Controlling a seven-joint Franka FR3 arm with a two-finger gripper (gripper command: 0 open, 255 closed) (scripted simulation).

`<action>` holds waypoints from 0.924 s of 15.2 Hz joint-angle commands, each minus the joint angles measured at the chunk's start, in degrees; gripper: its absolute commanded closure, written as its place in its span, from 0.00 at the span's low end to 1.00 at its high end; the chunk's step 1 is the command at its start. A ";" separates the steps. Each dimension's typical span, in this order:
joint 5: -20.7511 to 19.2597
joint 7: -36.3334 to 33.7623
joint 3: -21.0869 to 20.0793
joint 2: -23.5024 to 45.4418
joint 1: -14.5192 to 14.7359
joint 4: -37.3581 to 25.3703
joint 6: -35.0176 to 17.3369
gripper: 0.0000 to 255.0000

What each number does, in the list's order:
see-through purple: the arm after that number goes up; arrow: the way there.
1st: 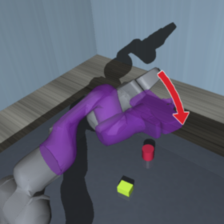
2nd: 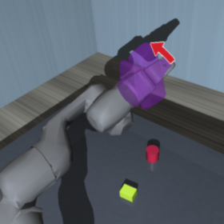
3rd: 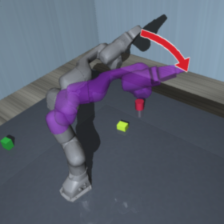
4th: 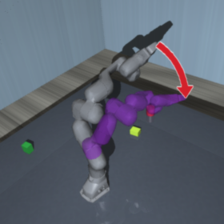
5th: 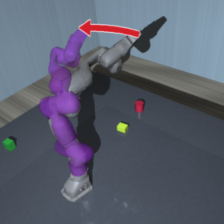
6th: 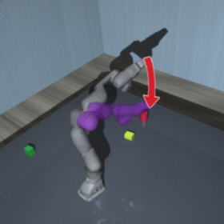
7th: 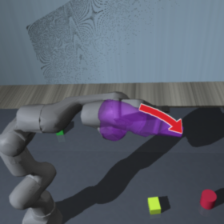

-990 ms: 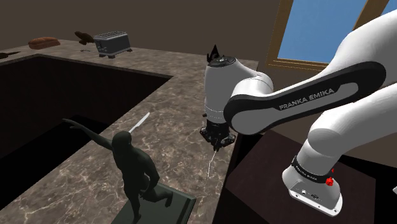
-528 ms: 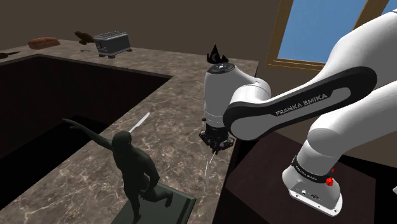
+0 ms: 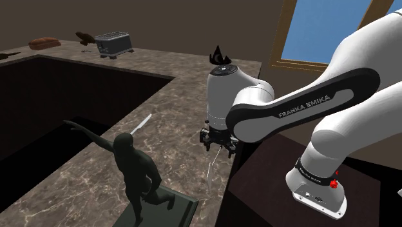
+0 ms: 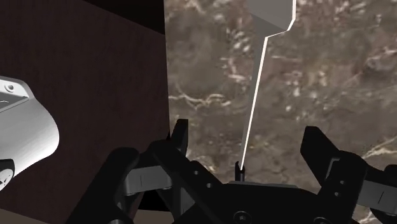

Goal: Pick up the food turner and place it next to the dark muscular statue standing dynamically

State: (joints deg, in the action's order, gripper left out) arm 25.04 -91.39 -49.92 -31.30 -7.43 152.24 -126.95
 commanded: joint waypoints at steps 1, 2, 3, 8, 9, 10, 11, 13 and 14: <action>-0.01 0.01 0.00 0.01 -0.01 0.02 0.00 0.00; 0.03 -0.10 -0.06 -0.01 0.04 -0.03 0.05 0.00; -0.11 0.09 1.16 -1.47 0.57 -1.06 2.54 0.00; -0.91 0.31 4.22 -4.74 1.55 -4.31 9.09 0.00; -0.91 0.31 4.23 -4.74 1.55 -4.31 9.09 0.00; -0.91 0.31 4.23 -4.74 1.55 -4.31 9.09 0.00; -0.91 0.31 4.22 -4.74 1.55 -4.31 9.09 0.00; -0.92 0.31 4.22 -4.74 1.55 -4.31 9.09 0.00; -0.92 0.31 4.22 -4.74 1.55 -4.31 9.09 0.00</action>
